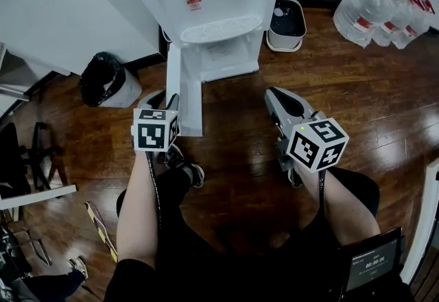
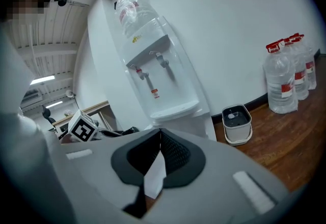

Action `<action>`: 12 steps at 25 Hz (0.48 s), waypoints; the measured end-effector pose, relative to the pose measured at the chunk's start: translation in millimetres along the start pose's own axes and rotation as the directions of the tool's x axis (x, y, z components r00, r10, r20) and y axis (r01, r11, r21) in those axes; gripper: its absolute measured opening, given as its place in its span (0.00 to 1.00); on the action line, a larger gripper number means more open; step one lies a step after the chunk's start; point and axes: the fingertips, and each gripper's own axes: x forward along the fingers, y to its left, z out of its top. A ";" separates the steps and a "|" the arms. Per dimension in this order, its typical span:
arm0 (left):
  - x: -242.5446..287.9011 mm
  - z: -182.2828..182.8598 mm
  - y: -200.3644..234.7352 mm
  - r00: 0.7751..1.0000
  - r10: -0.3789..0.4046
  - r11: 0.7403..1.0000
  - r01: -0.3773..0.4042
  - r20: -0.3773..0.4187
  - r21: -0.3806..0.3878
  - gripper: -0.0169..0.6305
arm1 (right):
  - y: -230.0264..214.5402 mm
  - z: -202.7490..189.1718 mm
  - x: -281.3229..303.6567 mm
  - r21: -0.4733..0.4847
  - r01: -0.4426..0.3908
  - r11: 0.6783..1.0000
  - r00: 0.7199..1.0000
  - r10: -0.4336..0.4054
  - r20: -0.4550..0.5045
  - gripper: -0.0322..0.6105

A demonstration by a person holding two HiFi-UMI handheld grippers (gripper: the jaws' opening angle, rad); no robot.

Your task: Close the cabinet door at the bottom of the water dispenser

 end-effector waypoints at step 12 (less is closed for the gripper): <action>21.4 -43.0 -22.8 0.942 -0.331 0.906 0.300 -0.060 -0.298 0.27 | -10.7 -1.9 7.9 0.073 0.006 0.997 1.000 -0.005 -0.007 0.06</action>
